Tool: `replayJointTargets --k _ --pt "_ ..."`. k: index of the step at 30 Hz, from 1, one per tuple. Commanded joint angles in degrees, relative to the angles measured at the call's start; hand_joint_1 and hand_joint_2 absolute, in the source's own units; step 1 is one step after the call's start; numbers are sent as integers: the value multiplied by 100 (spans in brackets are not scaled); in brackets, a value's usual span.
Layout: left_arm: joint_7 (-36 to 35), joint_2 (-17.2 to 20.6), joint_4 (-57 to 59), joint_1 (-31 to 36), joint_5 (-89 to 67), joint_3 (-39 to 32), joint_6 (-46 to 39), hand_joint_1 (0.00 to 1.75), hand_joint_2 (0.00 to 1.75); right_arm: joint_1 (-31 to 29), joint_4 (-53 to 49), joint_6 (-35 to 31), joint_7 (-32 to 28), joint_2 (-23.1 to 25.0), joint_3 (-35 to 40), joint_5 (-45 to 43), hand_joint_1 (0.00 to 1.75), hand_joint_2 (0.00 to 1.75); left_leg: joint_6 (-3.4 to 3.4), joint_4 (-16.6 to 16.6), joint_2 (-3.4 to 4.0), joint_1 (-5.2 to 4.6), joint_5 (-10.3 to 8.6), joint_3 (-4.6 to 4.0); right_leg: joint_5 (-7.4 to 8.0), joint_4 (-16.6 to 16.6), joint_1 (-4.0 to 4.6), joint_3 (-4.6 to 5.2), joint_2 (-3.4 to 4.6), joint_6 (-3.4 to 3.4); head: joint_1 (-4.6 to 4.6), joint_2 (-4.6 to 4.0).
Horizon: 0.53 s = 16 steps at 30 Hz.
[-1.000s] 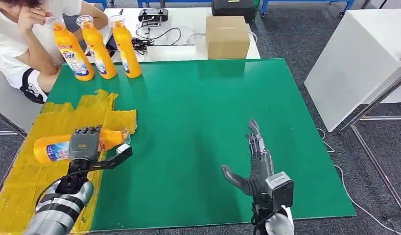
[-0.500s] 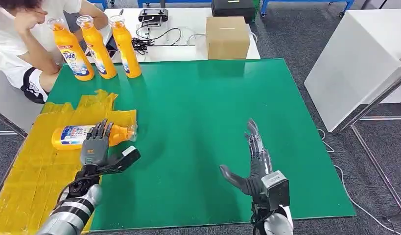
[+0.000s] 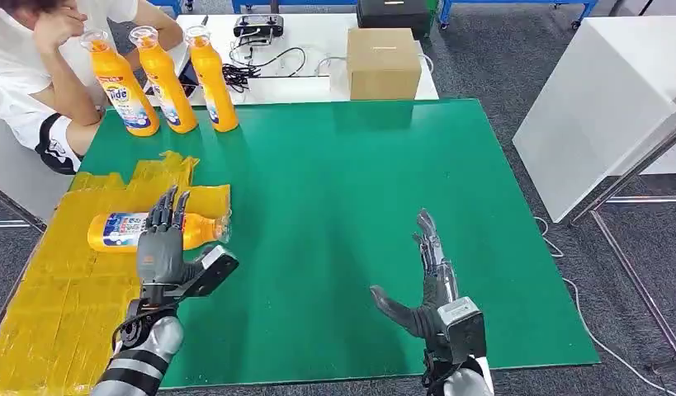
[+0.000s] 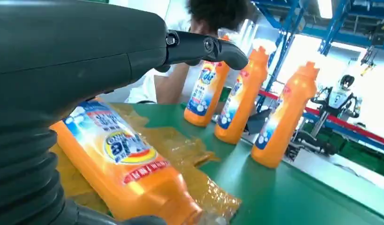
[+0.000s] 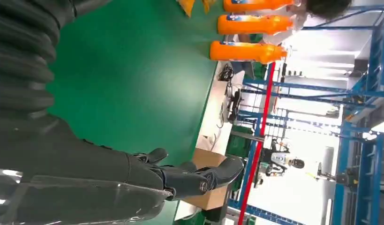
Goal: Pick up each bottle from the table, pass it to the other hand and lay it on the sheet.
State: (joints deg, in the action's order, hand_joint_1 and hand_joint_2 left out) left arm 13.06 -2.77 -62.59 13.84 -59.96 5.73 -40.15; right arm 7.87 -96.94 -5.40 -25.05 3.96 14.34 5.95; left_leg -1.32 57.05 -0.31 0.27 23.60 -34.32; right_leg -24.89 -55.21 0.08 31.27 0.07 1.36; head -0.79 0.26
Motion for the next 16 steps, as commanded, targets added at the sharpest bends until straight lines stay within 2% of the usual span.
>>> replayJointTargets --k 1,2,4,5,6,7,8,11,14,16 --pt "1713 -1096 -1838 -559 604 -1088 15 0 175 91 -73 -387 -65 -138 134 116 0 175 1 8 0 4 17 9 -14 1 3 -15 -3 5 2 0" --pt "2116 -1349 -2288 -689 628 -1268 15 0 175 130 -134 -455 -92 -145 145 136 0 175 0 8 -5 3 15 6 -13 1 3 -13 -7 6 2 0" --pt "2182 -1268 -2602 -863 1037 -882 15 0 175 182 -221 -585 -114 -146 153 175 0 175 -2 8 1 1 11 -1 -8 -1 0 -3 1 6 2 0" --pt "1894 -929 -2678 -961 1429 -260 35 0 175 205 -257 -653 -109 -145 146 197 0 175 -2 11 7 3 22 9 -16 0 2 -15 6 7 0 0" --pt "1412 -451 -2818 -1010 2109 431 437 0 175 248 -308 -715 -106 -143 123 207 0 175 0 6 13 2 17 6 -10 2 2 -9 10 5 0 0" --pt "1107 -126 -2972 -1032 3046 870 1176 0 175 280 -350 -764 -102 -148 98 225 0 175 -2 0 7 -4 12 4 -7 2 -5 -6 3 4 0 0" --pt "961 170 -3078 -1068 4390 1157 2301 0 175 301 -393 -737 -91 -174 76 236 0 175 1 -1 5 -5 19 16 -15 3 -7 -18 1 3 0 0" --pt "807 498 -3111 -1293 5658 1195 3665 0 175 326 -441 -489 -79 -219 35 172 0 175 5 -5 7 -4 16 18 -10 5 -8 -12 3 -1 2 0" --pt "843 601 -3148 -1521 6507 999 4683 0 175 270 -429 -323 -81 -240 13 178 0 175 1 -7 11 -6 14 10 -6 6 -8 -5 11 1 2 0" --pt "867 607 -3159 -1585 6575 899 4798 0 175 226 -389 -254 -21 -266 -20 138 0 175 6 -9 32 0 27 33 -12 12 1 -25 27 2 -2 0"
